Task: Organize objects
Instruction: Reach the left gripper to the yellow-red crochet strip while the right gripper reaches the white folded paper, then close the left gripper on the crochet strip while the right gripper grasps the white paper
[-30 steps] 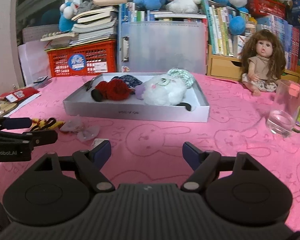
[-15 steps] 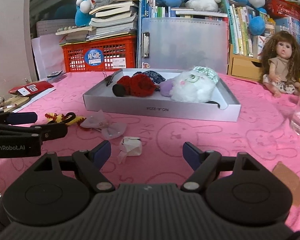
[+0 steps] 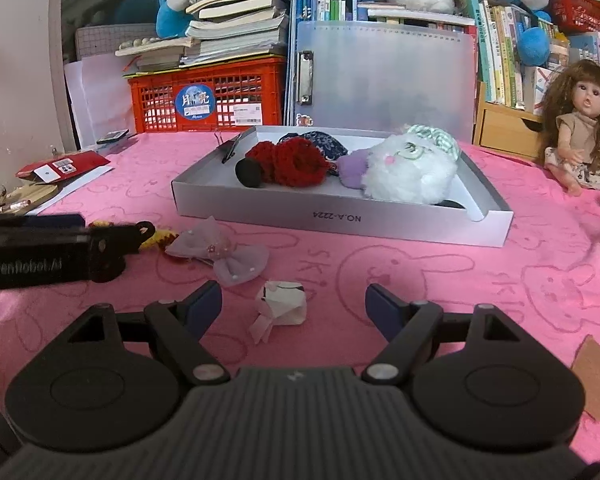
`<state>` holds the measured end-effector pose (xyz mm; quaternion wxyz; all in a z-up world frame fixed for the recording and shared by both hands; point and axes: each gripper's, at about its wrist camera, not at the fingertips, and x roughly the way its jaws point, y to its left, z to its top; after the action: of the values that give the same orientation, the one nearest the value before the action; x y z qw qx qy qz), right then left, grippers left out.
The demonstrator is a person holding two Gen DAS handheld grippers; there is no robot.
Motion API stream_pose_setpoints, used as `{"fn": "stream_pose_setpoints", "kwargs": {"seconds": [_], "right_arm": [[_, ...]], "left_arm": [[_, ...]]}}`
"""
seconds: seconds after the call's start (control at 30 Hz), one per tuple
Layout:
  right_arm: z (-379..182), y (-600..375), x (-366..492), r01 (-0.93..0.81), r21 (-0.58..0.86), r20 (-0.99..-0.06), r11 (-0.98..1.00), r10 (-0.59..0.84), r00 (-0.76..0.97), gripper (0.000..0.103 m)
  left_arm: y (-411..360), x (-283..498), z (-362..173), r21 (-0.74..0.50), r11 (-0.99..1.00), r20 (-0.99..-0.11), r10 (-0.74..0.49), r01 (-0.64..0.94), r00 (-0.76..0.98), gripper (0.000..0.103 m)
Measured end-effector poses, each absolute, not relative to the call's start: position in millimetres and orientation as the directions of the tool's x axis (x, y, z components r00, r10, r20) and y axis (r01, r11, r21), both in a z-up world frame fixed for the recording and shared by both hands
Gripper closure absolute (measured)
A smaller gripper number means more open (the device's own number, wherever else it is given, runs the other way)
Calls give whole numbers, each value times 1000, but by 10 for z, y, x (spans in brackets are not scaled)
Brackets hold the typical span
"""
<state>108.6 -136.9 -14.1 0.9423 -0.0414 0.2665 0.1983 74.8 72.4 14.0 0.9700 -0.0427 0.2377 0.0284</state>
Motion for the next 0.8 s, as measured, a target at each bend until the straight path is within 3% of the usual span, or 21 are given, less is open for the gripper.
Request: {"fn": "stream_pose_setpoints", "kwargs": {"seconds": [0.07, 0.13, 0.23, 0.57, 0.7, 0.8], "right_arm": [[-147, -1379, 1088, -400, 37, -519, 916, 359, 775, 16], [-151, -1391, 1088, -394, 49, -518, 918, 361, 776, 16], [-157, -1414, 1083, -385, 63, -514, 921, 361, 778, 16], [-162, -1389, 1076, -385, 47, -513, 922, 353, 783, 17], [-165, -1393, 1074, -381, 52, -514, 923, 352, 782, 20], [-169, -1398, 1073, -378, 54, -515, 924, 350, 783, 23]], "left_arm": [[738, 793, 149, -77, 994, -466, 35, -80, 884, 35], [746, 832, 143, -84, 993, -472, 31, -80, 881, 48], [741, 882, 110, -82, 993, -489, 30, -80, 872, 57], [702, 936, 20, -59, 995, -509, 44, -86, 859, 59], [716, 918, 16, -82, 991, -504, 47, -102, 863, 75], [732, 906, 6, -88, 990, -502, 49, -108, 863, 75]]}}
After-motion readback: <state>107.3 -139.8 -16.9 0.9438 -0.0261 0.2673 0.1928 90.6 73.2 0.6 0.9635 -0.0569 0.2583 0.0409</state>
